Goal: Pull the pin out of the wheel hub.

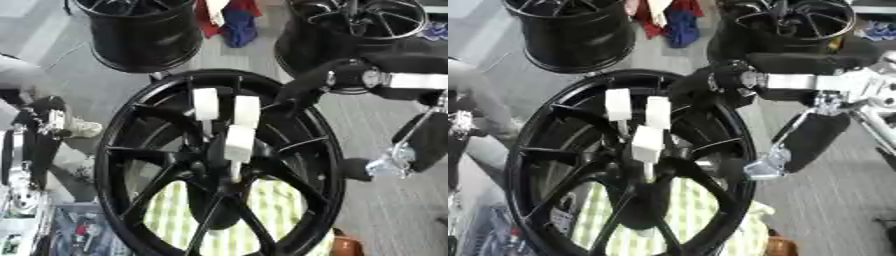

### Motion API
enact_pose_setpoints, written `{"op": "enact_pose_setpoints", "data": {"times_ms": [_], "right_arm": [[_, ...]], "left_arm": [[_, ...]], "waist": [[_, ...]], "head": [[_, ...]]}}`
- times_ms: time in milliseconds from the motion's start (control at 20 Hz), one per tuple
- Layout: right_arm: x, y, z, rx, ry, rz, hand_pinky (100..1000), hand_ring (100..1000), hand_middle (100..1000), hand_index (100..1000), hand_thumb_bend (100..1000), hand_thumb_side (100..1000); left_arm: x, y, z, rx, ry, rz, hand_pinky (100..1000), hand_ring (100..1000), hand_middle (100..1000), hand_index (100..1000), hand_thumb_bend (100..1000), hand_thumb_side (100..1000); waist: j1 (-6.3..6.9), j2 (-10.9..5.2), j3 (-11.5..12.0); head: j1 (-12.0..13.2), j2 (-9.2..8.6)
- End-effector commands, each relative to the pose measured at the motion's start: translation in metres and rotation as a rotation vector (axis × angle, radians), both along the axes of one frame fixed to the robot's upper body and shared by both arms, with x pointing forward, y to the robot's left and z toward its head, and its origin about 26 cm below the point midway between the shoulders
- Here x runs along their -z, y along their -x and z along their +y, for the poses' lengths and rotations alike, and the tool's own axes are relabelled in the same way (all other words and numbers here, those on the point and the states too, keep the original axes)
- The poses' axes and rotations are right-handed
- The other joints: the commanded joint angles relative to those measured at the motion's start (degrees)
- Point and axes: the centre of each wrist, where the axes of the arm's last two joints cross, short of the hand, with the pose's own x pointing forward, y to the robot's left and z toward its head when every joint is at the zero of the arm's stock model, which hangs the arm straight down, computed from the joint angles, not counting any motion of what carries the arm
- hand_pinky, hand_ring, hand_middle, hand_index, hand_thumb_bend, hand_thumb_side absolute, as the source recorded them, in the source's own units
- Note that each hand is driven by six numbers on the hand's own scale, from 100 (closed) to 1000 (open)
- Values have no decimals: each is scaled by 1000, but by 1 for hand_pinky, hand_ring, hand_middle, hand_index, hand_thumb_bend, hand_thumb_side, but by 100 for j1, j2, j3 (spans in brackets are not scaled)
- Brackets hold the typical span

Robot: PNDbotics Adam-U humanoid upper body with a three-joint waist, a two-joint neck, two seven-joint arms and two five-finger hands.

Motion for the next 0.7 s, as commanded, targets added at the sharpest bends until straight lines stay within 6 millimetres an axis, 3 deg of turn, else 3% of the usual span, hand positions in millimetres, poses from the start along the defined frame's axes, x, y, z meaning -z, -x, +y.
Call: {"op": "enact_pose_setpoints", "data": {"times_ms": [50,700], "right_arm": [[-6,-1,9,-33,23,0,807,795,898,1000,339,322],[7,-24,32,-44,92,-7,805,804,908,1000,311,325]], "left_arm": [[-8,-1,3,8,-29,-19,502,738,679,754,264,618],[-7,-1,3,11,-28,-16,502,738,679,754,261,618]], "waist": [[8,-73,9],[-23,-76,29]], "head": [[-31,28],[-51,28]]}}
